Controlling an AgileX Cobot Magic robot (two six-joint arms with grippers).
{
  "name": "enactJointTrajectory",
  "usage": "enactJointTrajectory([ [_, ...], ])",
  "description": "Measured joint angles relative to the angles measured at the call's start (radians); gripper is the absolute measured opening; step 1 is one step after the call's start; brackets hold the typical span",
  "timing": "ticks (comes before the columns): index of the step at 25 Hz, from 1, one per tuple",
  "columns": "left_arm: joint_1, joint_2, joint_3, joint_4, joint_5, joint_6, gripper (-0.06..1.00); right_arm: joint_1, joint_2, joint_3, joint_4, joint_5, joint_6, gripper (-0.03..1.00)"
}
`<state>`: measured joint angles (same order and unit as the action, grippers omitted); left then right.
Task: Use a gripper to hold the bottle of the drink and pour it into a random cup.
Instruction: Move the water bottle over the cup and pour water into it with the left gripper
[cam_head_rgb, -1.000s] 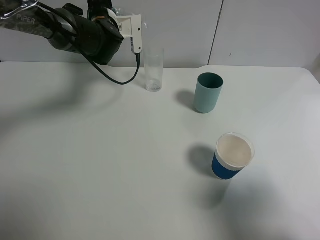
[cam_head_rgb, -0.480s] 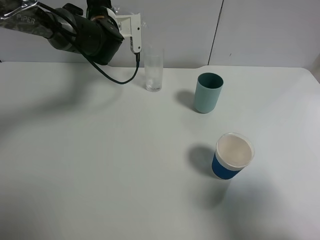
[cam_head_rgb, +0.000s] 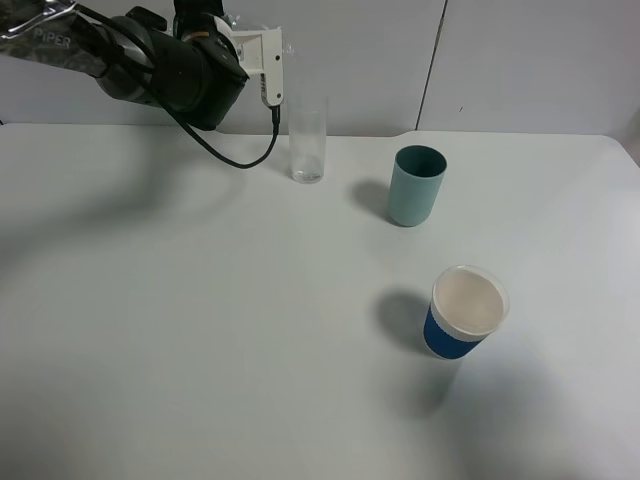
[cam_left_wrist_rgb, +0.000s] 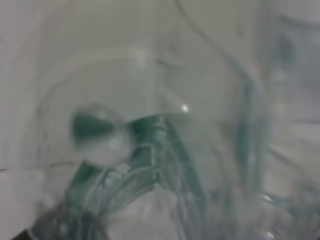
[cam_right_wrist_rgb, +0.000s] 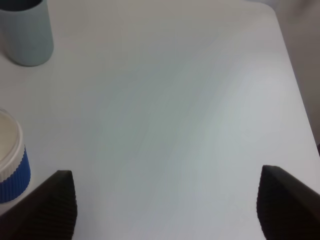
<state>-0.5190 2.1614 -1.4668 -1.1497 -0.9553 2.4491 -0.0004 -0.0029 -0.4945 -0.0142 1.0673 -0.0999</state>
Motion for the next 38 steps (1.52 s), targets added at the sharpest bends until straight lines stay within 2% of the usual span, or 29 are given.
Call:
enactJointTrajectory([
  [24,0.0,0.0,0.0,0.0,-0.023,0.034,0.54,0.0,0.0,0.0,0.0,0.0,0.0,0.74],
  [38,-0.007,0.0,0.0,0.034,-0.042,0.034,0.54,0.0,0.0,0.0,0.0,0.0,0.0,0.74],
])
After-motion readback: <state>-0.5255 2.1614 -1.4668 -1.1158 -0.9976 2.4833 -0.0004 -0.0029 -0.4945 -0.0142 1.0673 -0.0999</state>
